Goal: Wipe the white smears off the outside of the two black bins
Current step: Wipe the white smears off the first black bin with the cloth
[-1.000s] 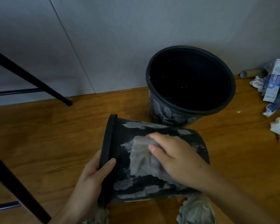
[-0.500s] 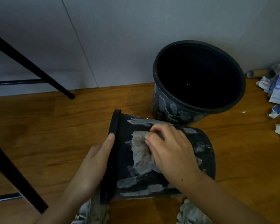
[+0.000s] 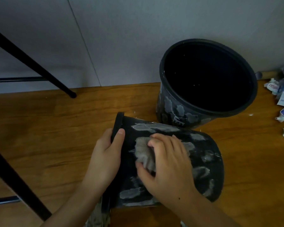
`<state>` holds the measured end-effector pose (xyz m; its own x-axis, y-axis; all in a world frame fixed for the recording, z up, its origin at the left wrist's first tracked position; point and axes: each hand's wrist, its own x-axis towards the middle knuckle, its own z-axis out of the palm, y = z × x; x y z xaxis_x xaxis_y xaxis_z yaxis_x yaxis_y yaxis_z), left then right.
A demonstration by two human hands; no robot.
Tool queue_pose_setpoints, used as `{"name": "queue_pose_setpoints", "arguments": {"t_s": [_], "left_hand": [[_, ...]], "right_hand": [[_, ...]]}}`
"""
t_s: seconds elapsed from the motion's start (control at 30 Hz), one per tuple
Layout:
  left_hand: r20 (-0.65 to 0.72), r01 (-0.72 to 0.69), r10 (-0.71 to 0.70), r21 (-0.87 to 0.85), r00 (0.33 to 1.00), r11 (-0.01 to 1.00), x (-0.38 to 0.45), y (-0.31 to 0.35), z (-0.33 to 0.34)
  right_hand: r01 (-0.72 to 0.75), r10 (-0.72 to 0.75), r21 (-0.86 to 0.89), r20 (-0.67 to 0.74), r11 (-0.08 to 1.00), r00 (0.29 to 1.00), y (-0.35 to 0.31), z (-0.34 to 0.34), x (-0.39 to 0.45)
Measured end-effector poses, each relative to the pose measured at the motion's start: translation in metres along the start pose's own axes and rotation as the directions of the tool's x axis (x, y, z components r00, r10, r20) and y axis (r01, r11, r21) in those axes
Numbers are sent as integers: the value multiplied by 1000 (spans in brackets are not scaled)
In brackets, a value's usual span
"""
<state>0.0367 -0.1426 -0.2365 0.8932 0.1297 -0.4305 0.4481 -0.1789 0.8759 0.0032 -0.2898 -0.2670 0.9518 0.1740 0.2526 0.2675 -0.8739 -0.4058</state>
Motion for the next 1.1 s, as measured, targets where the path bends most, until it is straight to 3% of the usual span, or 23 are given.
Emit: {"name": "queue_pose_setpoints", "arguments": {"t_s": [0.17, 0.5, 0.6, 0.73, 0.97, 1.1], "left_hand": [[19, 13, -13, -38, 1000, 999, 1, 3, 0], [44, 1, 1, -45, 999, 999, 3, 1, 0], [47, 19, -17, -53, 999, 998, 5, 3, -1], [51, 12, -9, -52, 999, 999, 7, 3, -1], [53, -1, 4, -46, 999, 999, 8, 2, 0], [58, 9, -5, -65, 998, 998, 9, 4, 0]], "right_hand": [[80, -81, 53, 9, 995, 997, 9, -1, -2], [246, -237, -192, 73, 950, 969, 22, -4, 3], [214, -210, -202, 41, 956, 977, 19, -9, 11], [133, -110, -273, 100, 953, 989, 10, -26, 24], [408, -357, -259, 224, 875, 907, 33, -30, 25], [429, -384, -188, 233, 884, 894, 36, -25, 27]]}}
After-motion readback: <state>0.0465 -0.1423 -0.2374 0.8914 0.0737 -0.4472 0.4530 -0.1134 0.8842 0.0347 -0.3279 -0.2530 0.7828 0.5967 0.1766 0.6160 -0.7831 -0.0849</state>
